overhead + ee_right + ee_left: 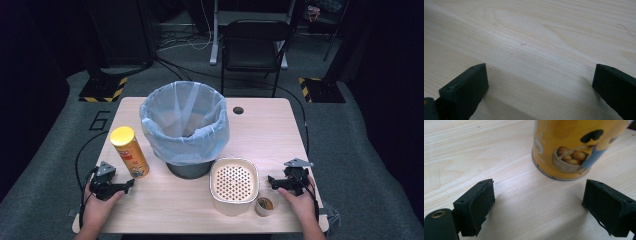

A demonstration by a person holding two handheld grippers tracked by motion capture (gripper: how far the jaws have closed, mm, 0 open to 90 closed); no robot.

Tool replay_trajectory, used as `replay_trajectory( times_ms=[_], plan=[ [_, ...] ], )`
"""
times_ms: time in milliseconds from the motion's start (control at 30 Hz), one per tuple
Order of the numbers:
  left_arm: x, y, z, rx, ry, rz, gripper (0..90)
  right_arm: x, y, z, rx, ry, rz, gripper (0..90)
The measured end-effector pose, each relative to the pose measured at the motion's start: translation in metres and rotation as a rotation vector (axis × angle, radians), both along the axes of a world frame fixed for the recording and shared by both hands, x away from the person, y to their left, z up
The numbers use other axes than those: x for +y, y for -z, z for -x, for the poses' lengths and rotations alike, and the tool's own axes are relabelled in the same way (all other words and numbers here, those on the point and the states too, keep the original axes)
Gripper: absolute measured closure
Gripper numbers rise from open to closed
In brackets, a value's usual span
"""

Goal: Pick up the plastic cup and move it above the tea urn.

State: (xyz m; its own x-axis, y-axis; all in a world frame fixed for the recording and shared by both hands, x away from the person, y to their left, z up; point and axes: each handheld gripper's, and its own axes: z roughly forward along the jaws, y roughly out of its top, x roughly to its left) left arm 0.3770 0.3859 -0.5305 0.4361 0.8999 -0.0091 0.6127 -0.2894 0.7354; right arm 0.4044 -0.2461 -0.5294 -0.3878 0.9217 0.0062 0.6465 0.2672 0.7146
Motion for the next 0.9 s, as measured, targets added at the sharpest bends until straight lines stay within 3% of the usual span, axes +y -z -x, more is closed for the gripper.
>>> replay_trajectory(
  times_ms=[100, 167, 267, 300, 433, 567, 700, 900],
  plan=[
    [0.000, 0.001, 0.000, -0.018, -0.001, 0.008, 10.4, 0.000, 0.000, 0.000, 0.003, 0.003, -0.004, 0.0],
    [0.002, 0.000, 0.001, 0.002, 0.014, 0.003, 10.4, -0.001, 0.000, 0.001, -0.004, -0.011, -0.002, 1.8],
    [0.003, 0.001, 0.002, -0.013, 0.023, 0.009, 10.4, -0.002, -0.001, 0.002, -0.015, -0.027, -0.003, 5.4],
    [0.005, 0.000, 0.002, 0.010, 0.040, 0.005, 10.4, -0.001, -0.001, 0.003, -0.019, -0.028, -0.009, 6.7],
    [0.005, 0.001, 0.002, -0.009, 0.030, 0.007, 11.6, -0.001, -0.001, 0.003, -0.020, -0.030, -0.010, 7.0],
    [0.006, 0.000, 0.002, -0.002, 0.033, 0.001, 12.0, -0.003, -0.001, 0.006, -0.034, -0.019, -0.018, 15.4],
    [0.006, 0.000, 0.003, -0.001, 0.028, 0.001, 12.4, -0.004, -0.001, 0.006, -0.040, -0.021, -0.018, 16.6],
    [0.005, 0.000, 0.003, -0.002, 0.022, 0.002, 12.4, -0.007, -0.004, 0.012, -0.048, -0.011, -0.057, 41.8]
  ],
)
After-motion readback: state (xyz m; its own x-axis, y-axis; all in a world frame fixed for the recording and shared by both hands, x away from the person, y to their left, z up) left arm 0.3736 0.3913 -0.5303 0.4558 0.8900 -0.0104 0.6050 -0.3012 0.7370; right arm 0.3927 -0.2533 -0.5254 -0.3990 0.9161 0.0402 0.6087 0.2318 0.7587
